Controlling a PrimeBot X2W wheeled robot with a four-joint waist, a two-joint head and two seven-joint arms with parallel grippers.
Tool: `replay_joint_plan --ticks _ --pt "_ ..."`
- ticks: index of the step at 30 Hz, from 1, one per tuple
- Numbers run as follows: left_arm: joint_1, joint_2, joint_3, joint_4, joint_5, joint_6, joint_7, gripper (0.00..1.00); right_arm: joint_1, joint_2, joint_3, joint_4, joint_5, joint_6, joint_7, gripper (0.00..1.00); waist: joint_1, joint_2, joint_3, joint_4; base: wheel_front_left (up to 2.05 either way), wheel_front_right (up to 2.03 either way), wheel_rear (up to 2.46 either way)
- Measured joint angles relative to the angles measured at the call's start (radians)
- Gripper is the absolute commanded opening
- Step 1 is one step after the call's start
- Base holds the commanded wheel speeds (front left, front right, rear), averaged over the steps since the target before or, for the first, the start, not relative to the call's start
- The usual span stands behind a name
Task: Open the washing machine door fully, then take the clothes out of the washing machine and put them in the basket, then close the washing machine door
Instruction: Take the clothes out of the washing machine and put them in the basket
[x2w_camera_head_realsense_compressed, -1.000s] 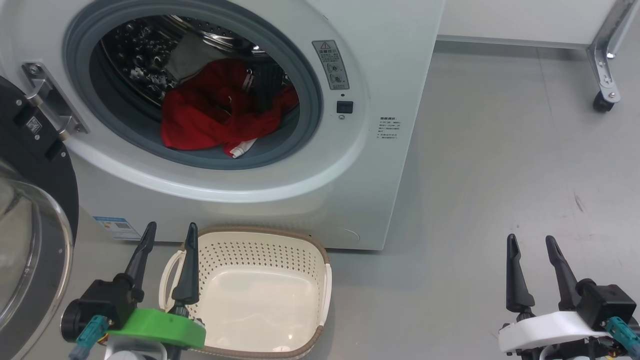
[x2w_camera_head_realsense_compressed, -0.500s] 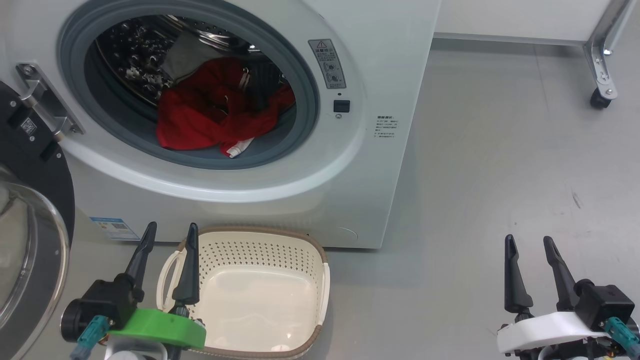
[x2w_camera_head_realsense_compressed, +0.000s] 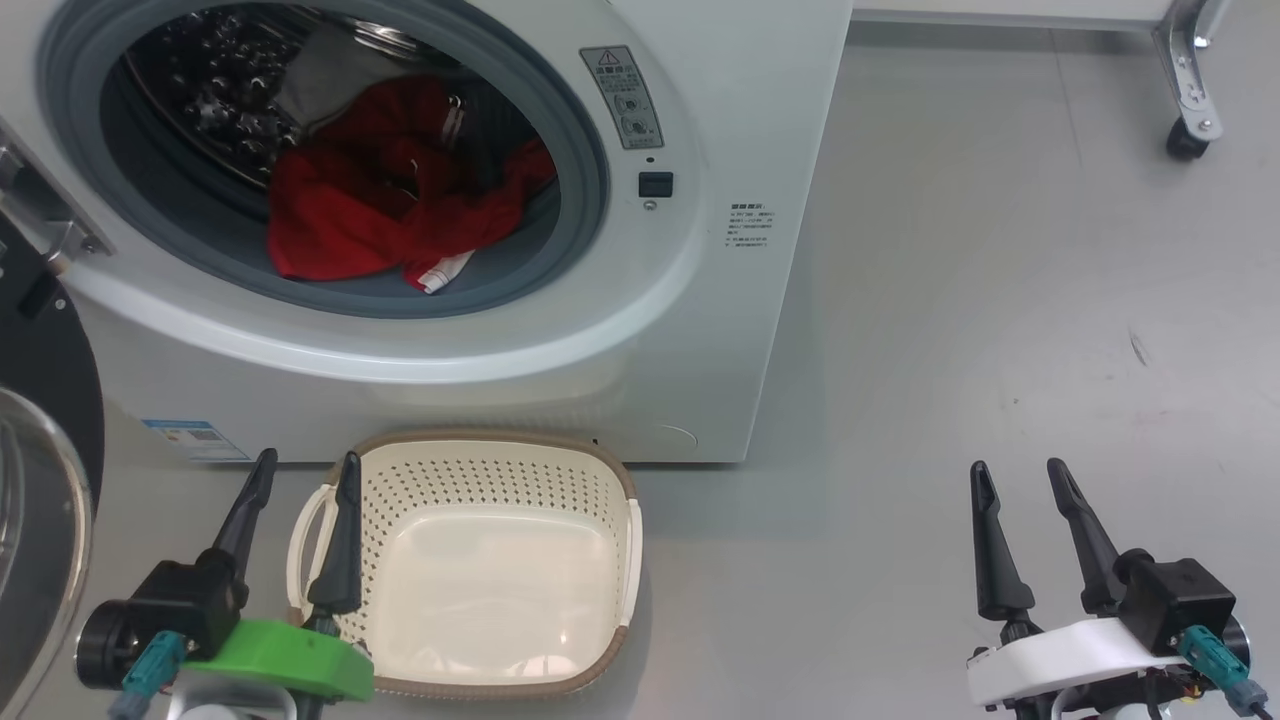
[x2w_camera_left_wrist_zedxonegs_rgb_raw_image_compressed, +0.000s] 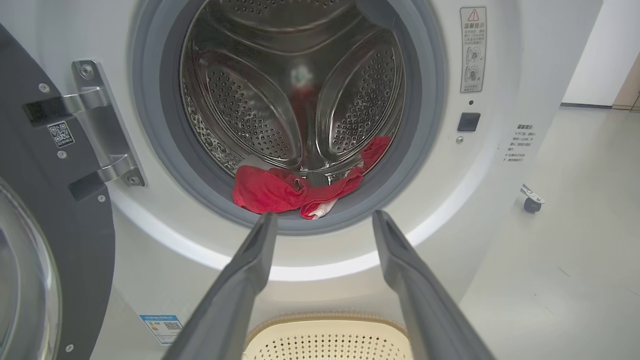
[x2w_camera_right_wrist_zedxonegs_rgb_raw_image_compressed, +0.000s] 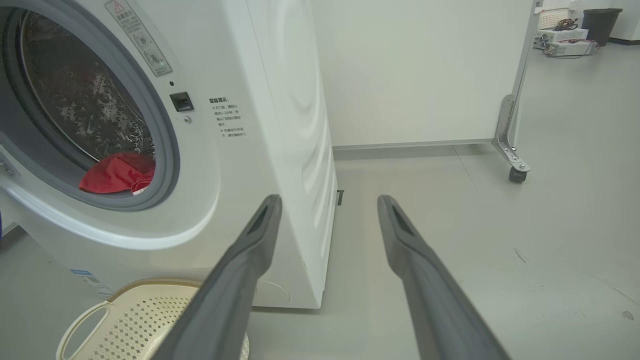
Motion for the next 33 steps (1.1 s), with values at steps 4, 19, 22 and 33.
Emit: replay_joint_plan --ticks 4,19,22,33 --pt "-0.003 0.036 0.005 0.008 0.021 0.002 0.027 1.00 -0.007 0.002 0.014 -0.012 -0.016 0.000 0.000 1.00 0.0000 0.0000 0.033 -0.020 0.00 0.00 0.00" --pt "-0.226 0.157 0.087 0.038 0.048 0.054 0.196 1.00 -0.106 0.014 0.063 -0.055 -0.035 0.003 0.000 1.00 0.0000 0.0000 0.183 -0.140 0.00 0.00 0.00" --pt "-0.292 0.180 0.108 0.047 0.048 0.067 0.240 1.00 -0.121 0.015 0.071 -0.057 -0.035 0.003 0.000 1.00 0.0000 0.0000 0.213 -0.170 0.00 0.00 0.00" --pt "-0.477 0.318 0.151 0.148 0.125 0.130 0.415 1.00 -0.168 0.027 0.104 -0.056 -0.026 0.008 0.000 1.00 0.0000 0.0000 0.311 -0.290 0.00 0.00 0.00"
